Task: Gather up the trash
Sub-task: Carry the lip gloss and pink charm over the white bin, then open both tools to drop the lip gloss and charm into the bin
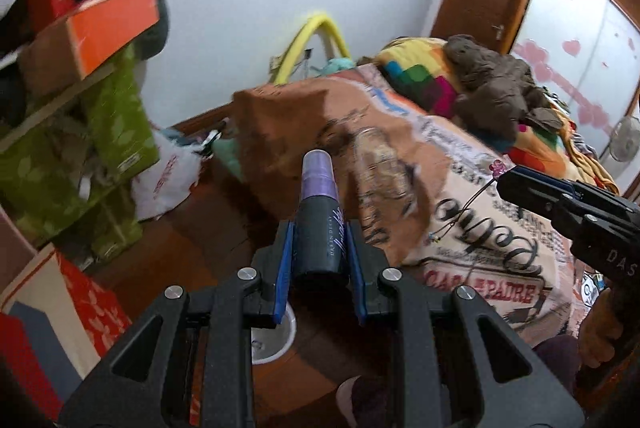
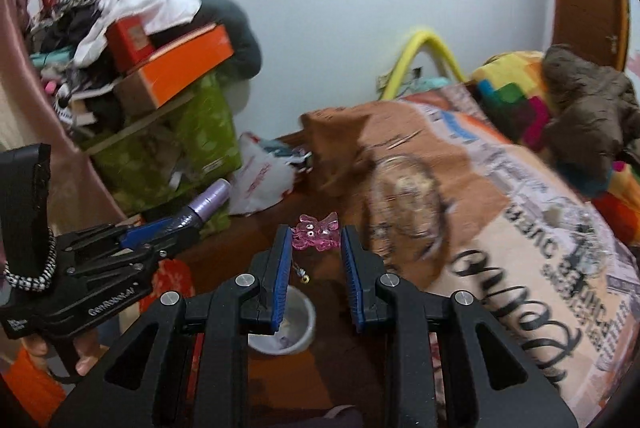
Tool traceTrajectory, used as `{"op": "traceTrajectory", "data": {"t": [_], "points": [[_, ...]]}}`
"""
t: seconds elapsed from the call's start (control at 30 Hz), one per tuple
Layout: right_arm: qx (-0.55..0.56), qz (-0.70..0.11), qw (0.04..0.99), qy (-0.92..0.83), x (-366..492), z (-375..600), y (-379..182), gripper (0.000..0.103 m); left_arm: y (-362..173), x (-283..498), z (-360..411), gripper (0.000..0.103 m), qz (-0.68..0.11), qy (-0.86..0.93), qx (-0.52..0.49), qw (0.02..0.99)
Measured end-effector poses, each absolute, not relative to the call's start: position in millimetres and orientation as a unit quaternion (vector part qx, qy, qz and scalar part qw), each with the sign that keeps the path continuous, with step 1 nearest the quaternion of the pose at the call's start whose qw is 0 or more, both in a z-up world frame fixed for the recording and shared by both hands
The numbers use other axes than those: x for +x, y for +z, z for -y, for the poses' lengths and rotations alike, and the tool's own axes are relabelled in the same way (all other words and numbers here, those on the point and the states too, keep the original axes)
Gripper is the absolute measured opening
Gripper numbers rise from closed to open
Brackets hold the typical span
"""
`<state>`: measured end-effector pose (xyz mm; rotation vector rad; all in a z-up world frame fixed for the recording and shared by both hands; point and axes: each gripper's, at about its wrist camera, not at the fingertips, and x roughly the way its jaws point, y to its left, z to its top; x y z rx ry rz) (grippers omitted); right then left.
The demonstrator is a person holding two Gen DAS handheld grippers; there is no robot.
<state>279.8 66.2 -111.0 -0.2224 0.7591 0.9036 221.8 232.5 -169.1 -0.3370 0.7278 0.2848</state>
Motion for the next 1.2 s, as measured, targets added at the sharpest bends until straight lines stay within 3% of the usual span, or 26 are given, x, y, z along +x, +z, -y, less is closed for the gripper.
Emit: {"op": "traceTrajectory", "data": {"t": [0.87,1.13,1.2], "points": [[-0.215,-0.520,0.691,0.453,272,-200,-280,0.023,-380,204,-342,0.025,-0.507,0.193,-0.279,0.792],[-0.203,-0.583,0.657,0.433,294,-212,-314,0.023,-407,221,-340,0.025,-0.533,0.175,-0.287,0.776],[-0.189,-0.603,0.642,0.434,298,-213,-318,0.029,-408,225,-340,0.025,-0.534,0.167,-0.293,0.775]]}}
